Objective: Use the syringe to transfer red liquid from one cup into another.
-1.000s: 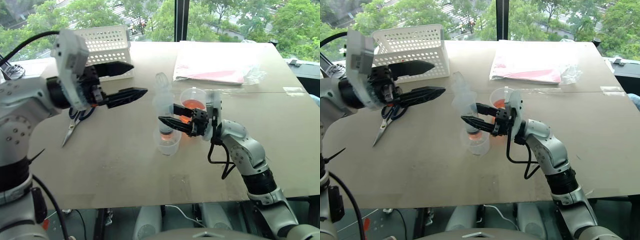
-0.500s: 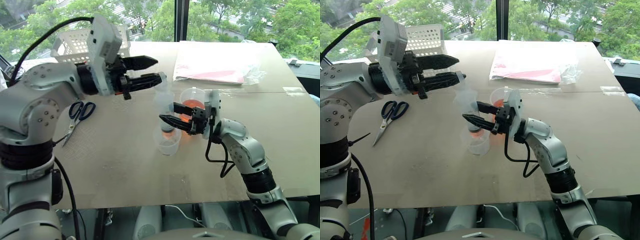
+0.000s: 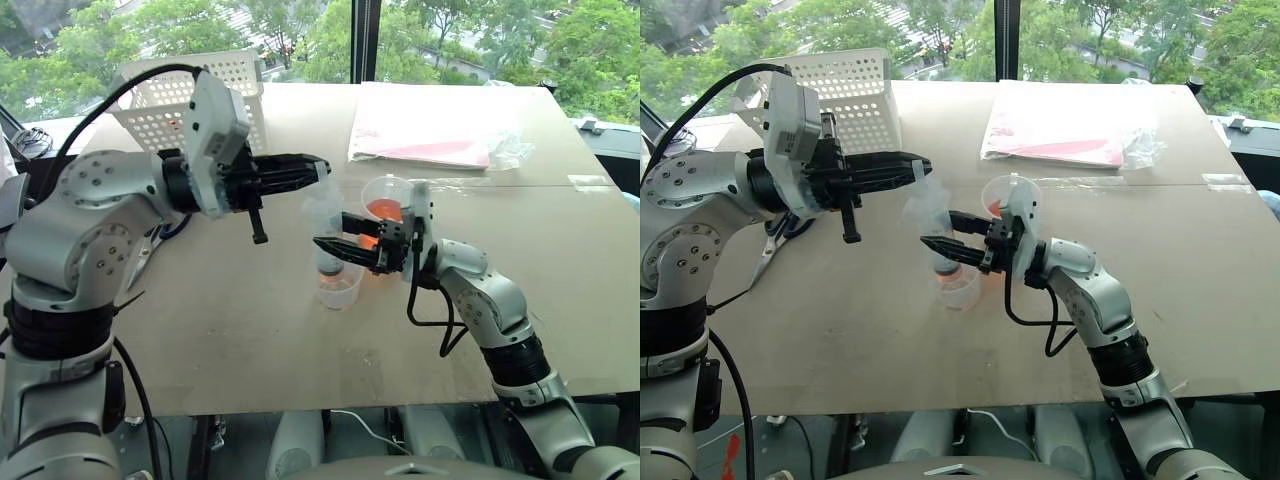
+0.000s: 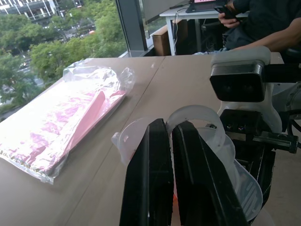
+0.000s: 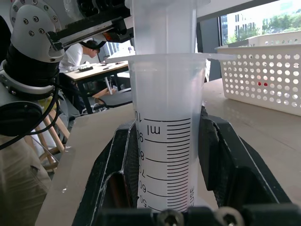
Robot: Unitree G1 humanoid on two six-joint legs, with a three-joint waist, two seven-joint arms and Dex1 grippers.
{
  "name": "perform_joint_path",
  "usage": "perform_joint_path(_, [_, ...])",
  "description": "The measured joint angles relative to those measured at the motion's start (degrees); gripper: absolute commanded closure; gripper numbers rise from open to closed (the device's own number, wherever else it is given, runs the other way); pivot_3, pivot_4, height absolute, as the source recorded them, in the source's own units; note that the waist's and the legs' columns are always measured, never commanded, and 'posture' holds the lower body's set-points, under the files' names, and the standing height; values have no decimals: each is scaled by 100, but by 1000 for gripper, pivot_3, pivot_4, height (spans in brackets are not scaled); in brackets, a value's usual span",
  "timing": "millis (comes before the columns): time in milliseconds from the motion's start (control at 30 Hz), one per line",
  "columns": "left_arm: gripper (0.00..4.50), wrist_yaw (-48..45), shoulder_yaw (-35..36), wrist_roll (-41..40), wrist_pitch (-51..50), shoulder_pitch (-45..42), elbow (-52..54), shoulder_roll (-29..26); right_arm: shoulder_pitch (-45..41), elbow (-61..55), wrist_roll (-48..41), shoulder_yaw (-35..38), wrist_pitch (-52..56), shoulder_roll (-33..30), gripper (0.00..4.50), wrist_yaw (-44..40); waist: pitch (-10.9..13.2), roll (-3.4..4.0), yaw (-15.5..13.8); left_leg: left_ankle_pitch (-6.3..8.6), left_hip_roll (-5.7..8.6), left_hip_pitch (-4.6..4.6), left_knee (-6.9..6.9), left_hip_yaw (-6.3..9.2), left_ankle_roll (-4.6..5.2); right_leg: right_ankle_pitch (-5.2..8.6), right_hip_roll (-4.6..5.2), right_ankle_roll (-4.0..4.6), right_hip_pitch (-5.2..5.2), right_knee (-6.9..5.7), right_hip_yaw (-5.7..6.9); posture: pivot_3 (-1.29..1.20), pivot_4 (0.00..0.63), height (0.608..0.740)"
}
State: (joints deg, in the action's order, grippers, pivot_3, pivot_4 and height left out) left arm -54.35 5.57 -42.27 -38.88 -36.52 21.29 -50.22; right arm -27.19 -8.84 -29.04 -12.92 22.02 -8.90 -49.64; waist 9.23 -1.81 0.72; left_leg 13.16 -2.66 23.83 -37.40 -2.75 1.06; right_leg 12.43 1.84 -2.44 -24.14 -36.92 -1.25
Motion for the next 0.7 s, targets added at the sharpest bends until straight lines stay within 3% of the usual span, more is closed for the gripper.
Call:
perform_joint_path(600, [4500, 2, 68, 139, 306, 442, 210, 116, -49, -43, -18, -2, 67, 23, 3132, 8, 0, 0, 4, 0, -1, 0, 1, 2, 0, 0, -2, 0, 0, 0, 2, 0, 150, 740])
perform_joint_path(667, [4500, 139, 216, -118, 76, 424, 201, 243, -49, -128, -46, 37, 78, 14, 3132, 29, 0, 0, 1, 0, -2, 0, 0, 3, 0, 0, -2, 0, 0, 0, 2, 0, 150, 740])
perform_joint_path(700, [3994, 215, 353, -363, -114, 397, 160, 269, -61, -193, -79, 57, 112, 14, 3132, 50, 0, 0, 3, 0, -2, 0, 0, 4, 0, 0, -2, 0, 0, 0, 3, 0, 150, 740])
